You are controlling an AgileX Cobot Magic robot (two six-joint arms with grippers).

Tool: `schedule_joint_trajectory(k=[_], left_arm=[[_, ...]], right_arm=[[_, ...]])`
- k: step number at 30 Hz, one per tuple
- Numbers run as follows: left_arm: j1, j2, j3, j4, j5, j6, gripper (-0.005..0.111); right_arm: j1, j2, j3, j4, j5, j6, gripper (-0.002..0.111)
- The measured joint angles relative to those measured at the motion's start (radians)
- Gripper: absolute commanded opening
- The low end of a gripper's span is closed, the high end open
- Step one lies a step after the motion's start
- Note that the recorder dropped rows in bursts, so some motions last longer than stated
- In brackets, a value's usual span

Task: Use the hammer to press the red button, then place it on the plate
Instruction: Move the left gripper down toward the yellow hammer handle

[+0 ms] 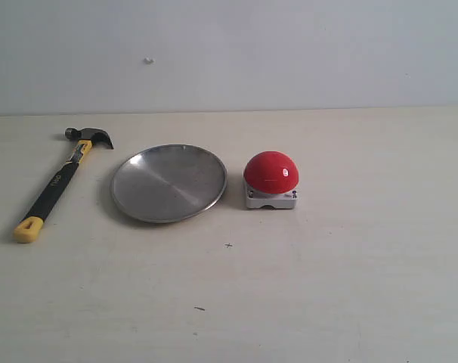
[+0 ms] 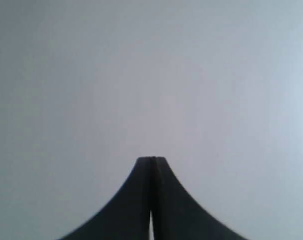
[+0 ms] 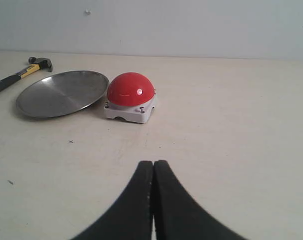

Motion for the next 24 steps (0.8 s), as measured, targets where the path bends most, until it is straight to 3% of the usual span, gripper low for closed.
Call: schedule_joint_trajectory(k=[4,8,14,19,24], left_arm=[[0.0,0.057,-0.151,-0.163,-0.038,0.105,0.0],[0.0,0.24,-0.359,-0.354,0.045,0.361,0.0],[0.0,0.713,-0.654,-0.476,0.315,0.582,0.0],[0.0,1.125,-0.89,-0.48,0.554,0.646,0.0],[0.0,1.522,-1.217,-0.419,0.897,0.67,0.0]], right_arm=[[0.0,0.0,0.0,0.0,0.0,0.0,0.0],[0.0,0.0,0.0,0.0,0.0,0.0,0.0],[0.0,0.0,0.0,0.0,0.0,0.0,0.0],[0.0,0.0,0.0,0.0,0.0,0.0,0.0],[0.0,0.0,0.0,0.0,0.0,0.0,0.0]])
